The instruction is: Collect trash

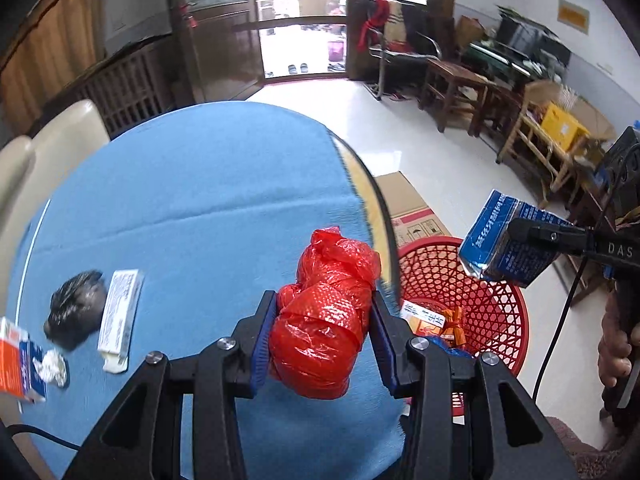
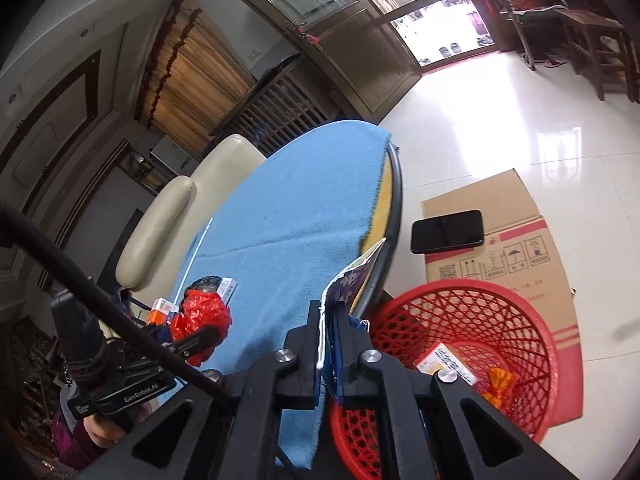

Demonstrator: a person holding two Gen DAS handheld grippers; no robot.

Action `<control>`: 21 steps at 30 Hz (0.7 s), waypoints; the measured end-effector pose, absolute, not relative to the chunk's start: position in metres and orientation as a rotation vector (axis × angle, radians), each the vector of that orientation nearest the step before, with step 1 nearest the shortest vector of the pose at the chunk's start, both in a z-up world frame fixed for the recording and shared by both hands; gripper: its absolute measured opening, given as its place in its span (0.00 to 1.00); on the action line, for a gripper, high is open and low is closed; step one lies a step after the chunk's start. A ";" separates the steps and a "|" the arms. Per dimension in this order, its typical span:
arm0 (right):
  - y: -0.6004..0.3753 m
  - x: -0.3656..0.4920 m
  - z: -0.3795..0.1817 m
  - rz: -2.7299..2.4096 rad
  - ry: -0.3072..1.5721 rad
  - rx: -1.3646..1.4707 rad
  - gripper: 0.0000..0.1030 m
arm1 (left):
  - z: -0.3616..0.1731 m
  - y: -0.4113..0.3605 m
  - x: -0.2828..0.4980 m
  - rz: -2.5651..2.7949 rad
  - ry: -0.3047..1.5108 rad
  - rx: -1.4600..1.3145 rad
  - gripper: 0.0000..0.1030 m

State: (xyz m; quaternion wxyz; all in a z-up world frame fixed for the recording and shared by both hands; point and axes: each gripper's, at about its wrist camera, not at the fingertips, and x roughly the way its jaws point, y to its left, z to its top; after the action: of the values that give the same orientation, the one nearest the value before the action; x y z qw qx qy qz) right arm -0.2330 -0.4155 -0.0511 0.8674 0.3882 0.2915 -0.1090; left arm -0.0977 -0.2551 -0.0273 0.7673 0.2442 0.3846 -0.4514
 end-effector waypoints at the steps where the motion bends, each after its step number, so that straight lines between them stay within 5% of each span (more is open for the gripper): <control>1: -0.416 -0.238 -0.053 -0.233 0.614 0.809 0.05 | -0.028 -0.260 -0.101 -0.987 0.833 0.542 0.44; 18: -0.428 -0.276 -0.083 -0.290 0.667 0.874 0.08 | -0.050 -0.304 -0.147 -1.173 0.896 0.664 0.46; 21: -0.432 -0.275 -0.087 -0.285 0.690 0.915 0.08 | -0.055 -0.305 -0.148 -1.200 0.929 0.651 0.54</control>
State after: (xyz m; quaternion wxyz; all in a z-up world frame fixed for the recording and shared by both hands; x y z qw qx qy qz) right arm -0.2753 -0.4321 -0.0870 0.8307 0.4313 0.3254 -0.1344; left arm -0.1479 -0.3051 -0.0546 0.6781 0.2896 0.4137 -0.5340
